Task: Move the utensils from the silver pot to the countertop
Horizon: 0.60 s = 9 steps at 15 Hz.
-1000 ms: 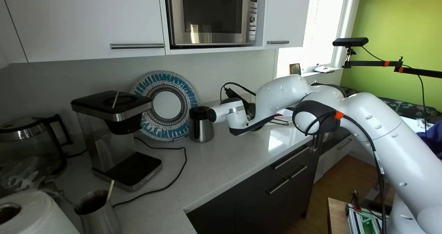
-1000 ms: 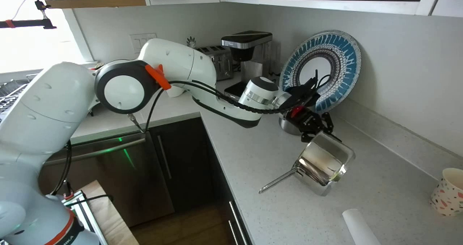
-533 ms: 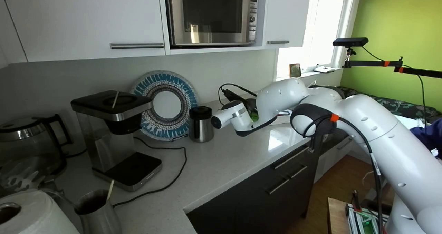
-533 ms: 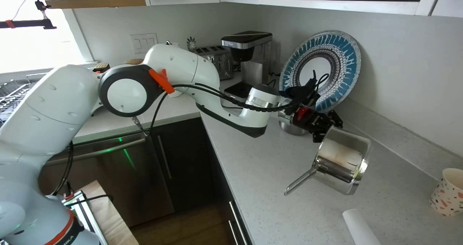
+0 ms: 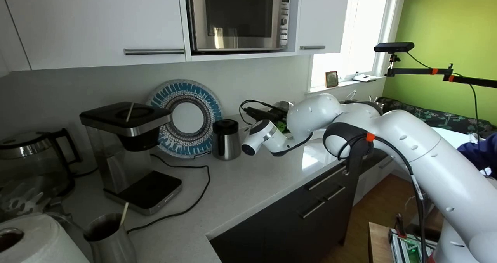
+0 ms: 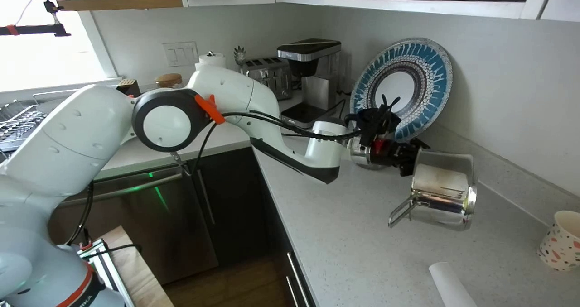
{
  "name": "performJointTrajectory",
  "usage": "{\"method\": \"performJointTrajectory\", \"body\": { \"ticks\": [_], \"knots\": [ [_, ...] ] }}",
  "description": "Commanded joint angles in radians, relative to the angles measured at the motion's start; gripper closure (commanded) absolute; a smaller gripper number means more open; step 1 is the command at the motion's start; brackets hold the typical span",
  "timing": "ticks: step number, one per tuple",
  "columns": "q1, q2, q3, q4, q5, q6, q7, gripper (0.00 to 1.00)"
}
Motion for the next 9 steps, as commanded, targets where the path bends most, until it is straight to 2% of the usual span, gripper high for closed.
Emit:
{"method": "performJointTrajectory", "body": {
  "ticks": [1, 4, 9],
  "knots": [
    [0.013, 0.033, -0.041, 0.037, -0.139, -0.003, -0.028, 0.99],
    [0.010, 0.032, -0.043, 0.037, -0.198, -0.019, -0.015, 0.99],
    [-0.013, -0.035, 0.011, 0.043, -0.011, -0.130, -0.019, 0.99]
  ]
}}
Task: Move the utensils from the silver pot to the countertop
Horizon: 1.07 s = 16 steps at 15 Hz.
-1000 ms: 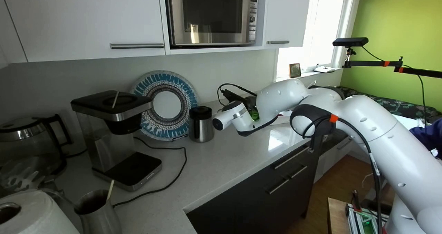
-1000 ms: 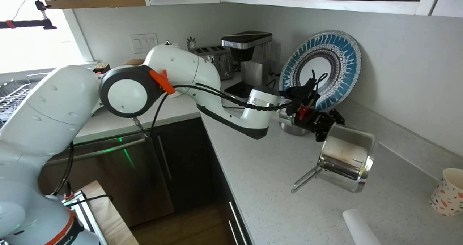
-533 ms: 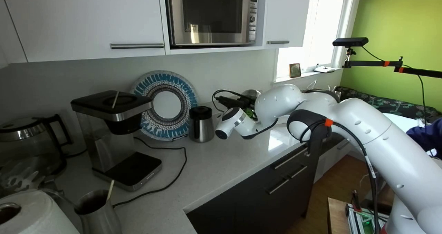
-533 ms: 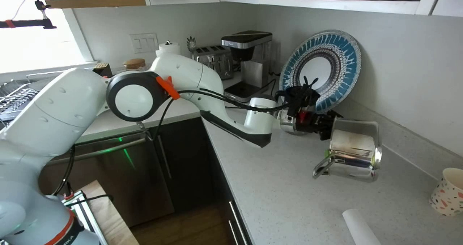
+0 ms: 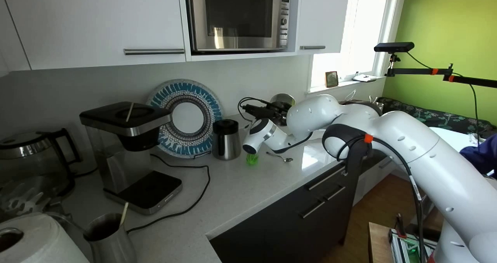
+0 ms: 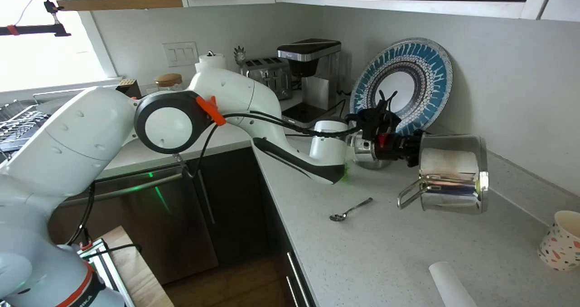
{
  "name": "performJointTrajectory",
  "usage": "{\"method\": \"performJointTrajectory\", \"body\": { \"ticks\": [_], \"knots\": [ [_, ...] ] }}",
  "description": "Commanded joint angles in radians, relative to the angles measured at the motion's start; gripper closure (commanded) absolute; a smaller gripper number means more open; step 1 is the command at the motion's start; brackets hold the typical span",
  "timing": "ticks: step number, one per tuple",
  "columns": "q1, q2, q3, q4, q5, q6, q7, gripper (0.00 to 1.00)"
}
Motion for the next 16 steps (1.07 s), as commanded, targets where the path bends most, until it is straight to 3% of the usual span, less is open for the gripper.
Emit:
{"method": "performJointTrajectory", "body": {
  "ticks": [1, 5, 16],
  "knots": [
    [-0.019, -0.064, 0.042, 0.013, 0.142, -0.088, -0.033, 0.99],
    [-0.033, -0.166, 0.095, -0.030, 0.340, -0.092, -0.006, 0.99],
    [-0.107, -0.434, 0.157, -0.193, 0.747, 0.144, 0.221, 0.99]
  ]
}}
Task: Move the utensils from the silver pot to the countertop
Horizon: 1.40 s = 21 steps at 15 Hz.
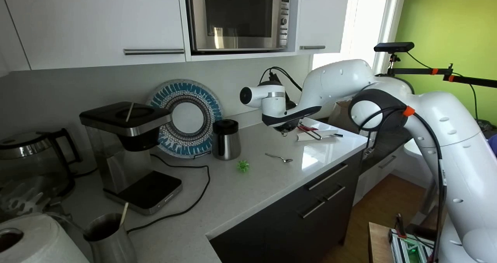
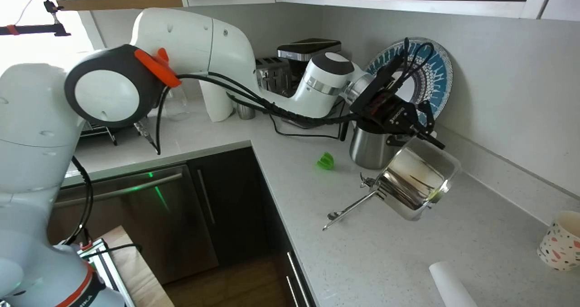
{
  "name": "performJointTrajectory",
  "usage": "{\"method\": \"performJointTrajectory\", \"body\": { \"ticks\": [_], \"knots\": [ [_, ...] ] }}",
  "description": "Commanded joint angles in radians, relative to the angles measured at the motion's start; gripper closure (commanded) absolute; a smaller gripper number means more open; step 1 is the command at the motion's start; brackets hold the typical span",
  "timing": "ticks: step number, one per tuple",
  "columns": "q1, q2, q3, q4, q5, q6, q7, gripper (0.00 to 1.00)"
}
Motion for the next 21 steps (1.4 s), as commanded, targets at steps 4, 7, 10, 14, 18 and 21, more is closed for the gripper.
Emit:
{"method": "performJointTrajectory", "body": {
  "ticks": [4, 7, 10, 14, 18, 21],
  "knots": [
    [-0.015, -0.118, -0.013, -0.138, 0.063, 0.186, -0.002, 0.99],
    [0.028, -0.073, -0.049, -0.121, -0.030, 0.072, -0.034, 0.99],
    [0.057, -0.039, -0.059, -0.102, -0.106, -0.029, -0.032, 0.99],
    [0.106, 0.019, -0.053, -0.056, -0.164, -0.228, -0.034, 0.99],
    [0.144, 0.105, -0.051, 0.028, -0.214, -0.400, -0.064, 0.99],
    [0.157, 0.168, -0.058, 0.076, -0.269, -0.477, -0.092, 0.99]
  ]
}}
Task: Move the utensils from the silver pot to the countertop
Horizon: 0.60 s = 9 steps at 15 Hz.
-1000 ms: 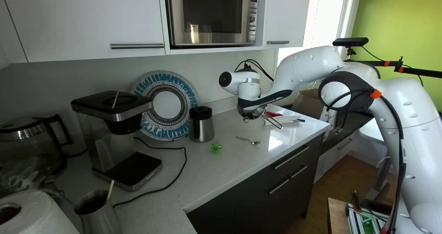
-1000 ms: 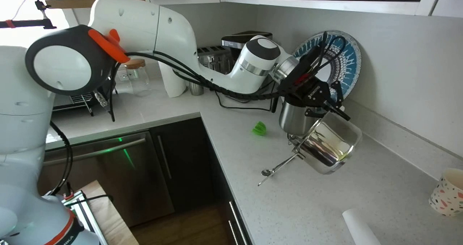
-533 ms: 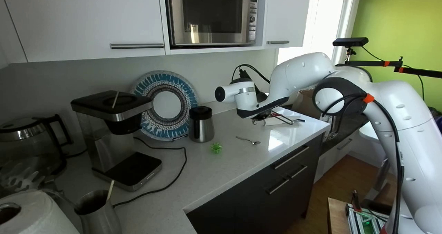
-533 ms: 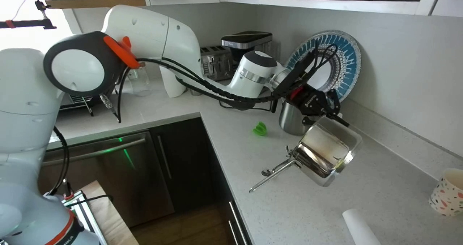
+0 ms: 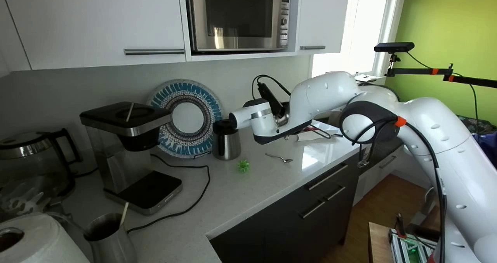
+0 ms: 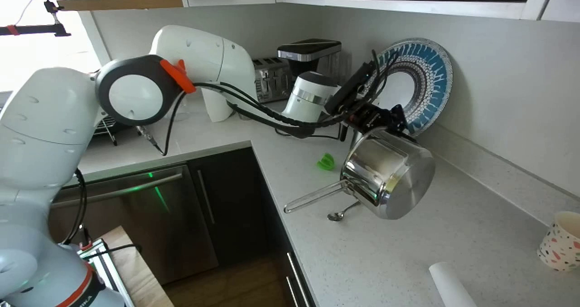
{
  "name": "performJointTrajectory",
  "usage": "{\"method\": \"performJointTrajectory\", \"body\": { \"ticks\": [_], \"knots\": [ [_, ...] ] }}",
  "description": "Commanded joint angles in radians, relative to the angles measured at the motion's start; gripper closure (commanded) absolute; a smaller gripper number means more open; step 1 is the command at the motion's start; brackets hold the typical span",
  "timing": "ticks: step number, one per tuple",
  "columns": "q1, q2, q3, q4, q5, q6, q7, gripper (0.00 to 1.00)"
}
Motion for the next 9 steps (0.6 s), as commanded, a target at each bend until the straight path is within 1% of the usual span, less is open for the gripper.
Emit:
{"method": "performJointTrajectory", "body": {
  "ticks": [1, 3, 5, 9],
  "knots": [
    [0.017, 0.097, -0.025, 0.098, -0.104, -0.091, -0.083, 0.99],
    [0.013, 0.127, -0.028, 0.102, -0.156, -0.073, -0.117, 0.99],
    [0.007, 0.142, -0.031, 0.095, -0.213, -0.026, -0.157, 0.99],
    [0.004, 0.166, -0.058, 0.102, -0.342, 0.032, -0.231, 0.99]
  ]
}}
